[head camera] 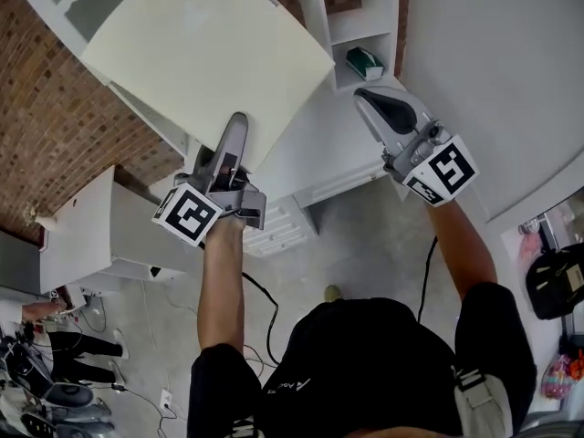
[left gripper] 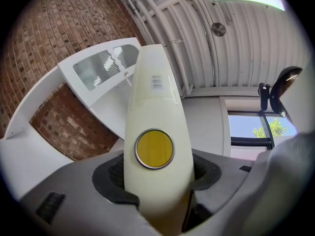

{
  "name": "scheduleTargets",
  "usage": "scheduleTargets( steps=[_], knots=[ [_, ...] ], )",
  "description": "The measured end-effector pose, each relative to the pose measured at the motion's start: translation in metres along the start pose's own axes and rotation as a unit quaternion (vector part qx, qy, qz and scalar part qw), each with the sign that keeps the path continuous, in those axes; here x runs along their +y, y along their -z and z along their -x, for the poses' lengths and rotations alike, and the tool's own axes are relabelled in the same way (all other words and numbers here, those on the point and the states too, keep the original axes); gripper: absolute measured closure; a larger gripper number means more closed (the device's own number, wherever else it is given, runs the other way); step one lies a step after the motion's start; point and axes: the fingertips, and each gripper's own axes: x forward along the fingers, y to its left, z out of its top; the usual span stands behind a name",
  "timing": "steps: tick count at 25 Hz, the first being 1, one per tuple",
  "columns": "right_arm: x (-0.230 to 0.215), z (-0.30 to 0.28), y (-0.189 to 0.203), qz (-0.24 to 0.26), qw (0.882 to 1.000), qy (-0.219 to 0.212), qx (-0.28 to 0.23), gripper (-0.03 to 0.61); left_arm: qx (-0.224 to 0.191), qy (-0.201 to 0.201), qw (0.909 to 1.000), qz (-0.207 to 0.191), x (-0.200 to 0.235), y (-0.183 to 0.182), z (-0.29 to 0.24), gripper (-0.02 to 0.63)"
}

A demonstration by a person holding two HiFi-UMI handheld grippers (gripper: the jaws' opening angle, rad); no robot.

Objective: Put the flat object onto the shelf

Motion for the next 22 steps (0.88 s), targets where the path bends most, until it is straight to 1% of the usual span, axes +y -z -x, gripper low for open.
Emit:
scheduleTargets(
  steps=[4,6,9,11,14,20,22],
  knots=[
    [0.001,-0.028,0.014,0.018,1.0,0.011,0.005,0.578,0.016,0.018,0.9997,0.008,0.03,-0.014,-0.014,0.357],
    [-0.001,-0.045,0.021,0.024,1.0,0.012,0.009,0.578,0.021,0.035,0.9987,0.031,0.042,-0.023,-0.027,0.357],
    [-0.007,-0.06,0.03,0.027,0.999,0.016,0.009,0.578,0.033,0.054,0.9957,0.067,0.058,-0.024,-0.044,0.356],
    [-0.012,-0.065,0.035,0.033,0.999,0.017,0.006,0.578,0.045,0.057,0.9937,0.085,0.068,-0.021,-0.056,0.356],
    [-0.023,-0.072,0.041,0.058,0.998,0.018,0.002,0.578,0.064,0.057,0.9908,0.105,0.085,-0.014,-0.075,0.356],
    [-0.059,-0.096,0.056,0.101,0.995,0.02,-0.005,0.577,0.094,0.046,0.9862,0.129,0.121,-0.017,-0.126,0.356],
    [-0.071,-0.106,0.063,0.127,0.992,0.02,-0.001,0.577,0.102,0.043,0.9849,0.134,0.13,-0.02,-0.146,0.354]
  ],
)
